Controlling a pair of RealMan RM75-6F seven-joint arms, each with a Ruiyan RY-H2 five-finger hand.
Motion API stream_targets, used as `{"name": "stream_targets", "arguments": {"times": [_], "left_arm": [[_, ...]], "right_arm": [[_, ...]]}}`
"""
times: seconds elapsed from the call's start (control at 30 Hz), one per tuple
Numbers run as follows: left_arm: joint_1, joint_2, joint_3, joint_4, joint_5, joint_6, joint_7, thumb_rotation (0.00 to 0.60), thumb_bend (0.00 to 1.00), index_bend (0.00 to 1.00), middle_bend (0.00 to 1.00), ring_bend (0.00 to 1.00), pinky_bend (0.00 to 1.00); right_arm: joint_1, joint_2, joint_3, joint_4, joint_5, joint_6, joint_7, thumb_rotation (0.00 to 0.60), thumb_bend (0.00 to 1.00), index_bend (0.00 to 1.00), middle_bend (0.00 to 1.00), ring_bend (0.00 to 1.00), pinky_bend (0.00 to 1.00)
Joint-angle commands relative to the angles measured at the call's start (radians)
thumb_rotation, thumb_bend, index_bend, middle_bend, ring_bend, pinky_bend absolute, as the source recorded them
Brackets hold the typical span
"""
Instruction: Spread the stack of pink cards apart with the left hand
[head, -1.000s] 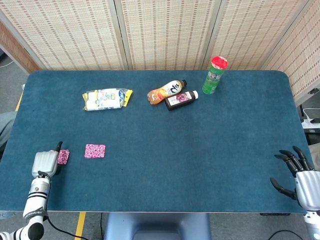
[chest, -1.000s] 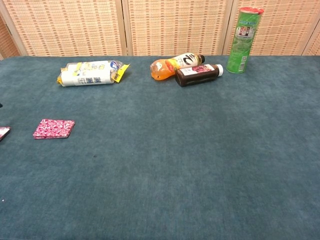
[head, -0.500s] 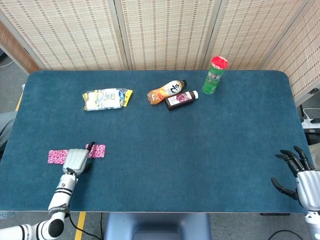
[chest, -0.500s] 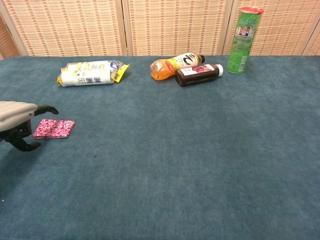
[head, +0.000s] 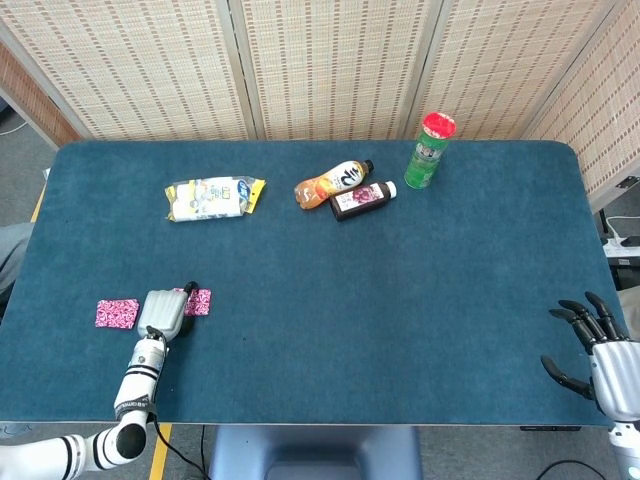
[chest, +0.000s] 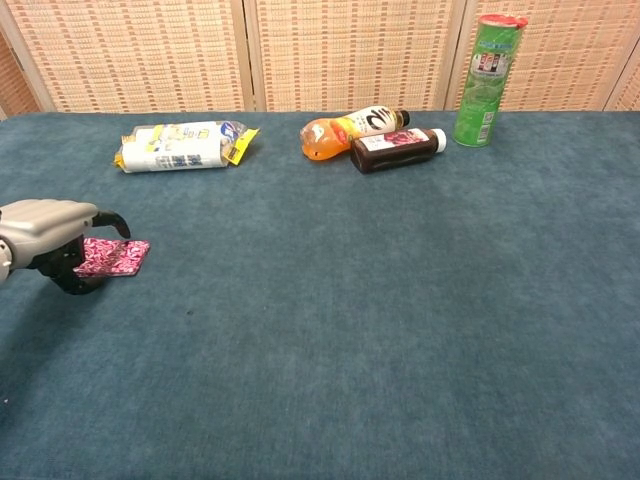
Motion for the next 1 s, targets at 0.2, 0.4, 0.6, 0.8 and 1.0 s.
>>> {"name": "stream_targets", "arguments": {"times": [0.2, 0.4, 0.6, 0.8, 1.0], "left_arm": [[-0.019, -0.017, -0.01, 0.012, -0.028, 0.006, 0.017, 0.6, 0.36, 0.22, 1.0, 1.0, 1.0], [-0.035, -0.032, -0.013, 0.023, -0.059, 0.018, 0.051, 0.6, 0.36, 0.2, 1.0, 1.0, 1.0], [-0.042, -0.034, -0.013, 0.031, -0.095, 0.027, 0.077, 0.6, 0.36, 0.21, 1.0, 1.0, 1.0], [-0.048, -0.029, -0.011, 0.02, -0.138, 0.036, 0.108, 0.6, 0.36, 0.22, 1.0, 1.0, 1.0], [-0.051, -0.028, -0.008, 0.017, -0.149, 0.041, 0.112, 0.6, 0.35, 0.27, 1.0, 1.0, 1.0]], "right_arm": [[0.001, 0.001, -0.001, -0.001, 0.001, -0.005, -0.003, 0.6, 0.15, 0.28, 0.21, 0.07, 0.37], [0.002, 0.002, -0.004, -0.001, -0.002, -0.006, -0.002, 0.6, 0.15, 0.28, 0.21, 0.07, 0.37], [0.001, 0.003, -0.003, 0.0, -0.002, -0.004, 0.0, 0.6, 0.15, 0.28, 0.21, 0.07, 0.37], [0.002, 0.002, -0.004, -0.001, -0.002, -0.007, -0.002, 0.6, 0.15, 0.28, 0.21, 0.07, 0.37], [0.002, 0.003, -0.005, -0.001, -0.002, -0.008, -0.003, 0.6, 0.15, 0.28, 0.21, 0.07, 0.37]]}}
